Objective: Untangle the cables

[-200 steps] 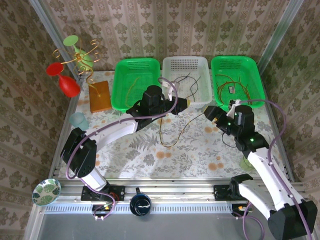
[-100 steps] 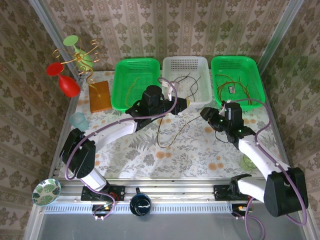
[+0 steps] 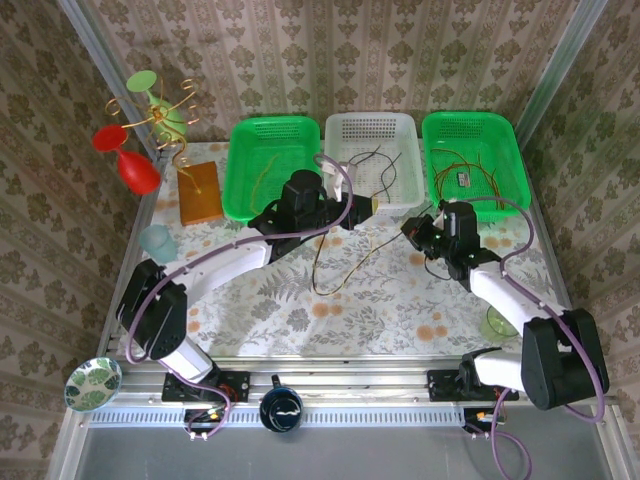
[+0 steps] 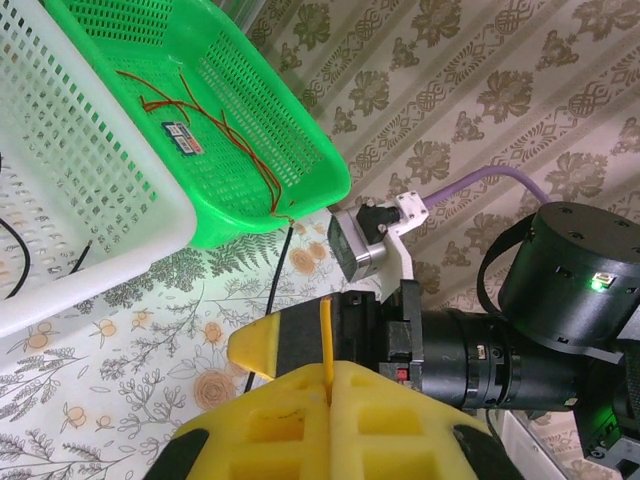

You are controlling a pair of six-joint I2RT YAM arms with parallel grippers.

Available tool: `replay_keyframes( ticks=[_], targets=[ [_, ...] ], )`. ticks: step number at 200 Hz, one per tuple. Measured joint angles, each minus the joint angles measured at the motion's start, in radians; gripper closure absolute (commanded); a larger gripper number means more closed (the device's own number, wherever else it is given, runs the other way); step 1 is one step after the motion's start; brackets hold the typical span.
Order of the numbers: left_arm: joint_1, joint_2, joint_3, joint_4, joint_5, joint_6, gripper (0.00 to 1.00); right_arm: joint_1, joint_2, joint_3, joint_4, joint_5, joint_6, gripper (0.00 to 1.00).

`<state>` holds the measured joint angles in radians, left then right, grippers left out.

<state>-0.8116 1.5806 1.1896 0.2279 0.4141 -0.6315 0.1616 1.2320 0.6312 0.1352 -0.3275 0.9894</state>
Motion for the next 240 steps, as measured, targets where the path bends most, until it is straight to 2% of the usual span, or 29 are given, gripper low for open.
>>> replay_keyframes(
  ticks=[46,77,111,145,181,240],
  targets=[
    [0.015,-0.121,-0.009,-0.097,-0.076,0.115,1.0,0.0,-0.217,0.026,-0.184,0.124,-0.072,1.0],
    [0.034,-0.299,-0.07,-0.141,-0.225,0.229,1.0,0.0,-0.4,0.052,-0.288,0.283,-0.122,1.0],
    [0.061,-0.472,-0.148,-0.151,-0.423,0.333,1.0,0.0,-0.534,0.056,-0.38,0.474,-0.168,1.0],
    [0.107,-0.601,-0.249,-0.179,-0.621,0.372,1.0,0.0,-0.62,0.062,-0.472,0.681,-0.202,1.0],
    [0.162,-0.702,-0.304,-0.236,-0.755,0.386,1.0,0.0,-0.676,0.081,-0.58,0.904,-0.208,1.0],
    [0.247,-0.793,-0.307,-0.318,-0.848,0.404,1.0,0.0,-0.707,0.083,-0.66,1.094,-0.229,1.0]
  ],
)
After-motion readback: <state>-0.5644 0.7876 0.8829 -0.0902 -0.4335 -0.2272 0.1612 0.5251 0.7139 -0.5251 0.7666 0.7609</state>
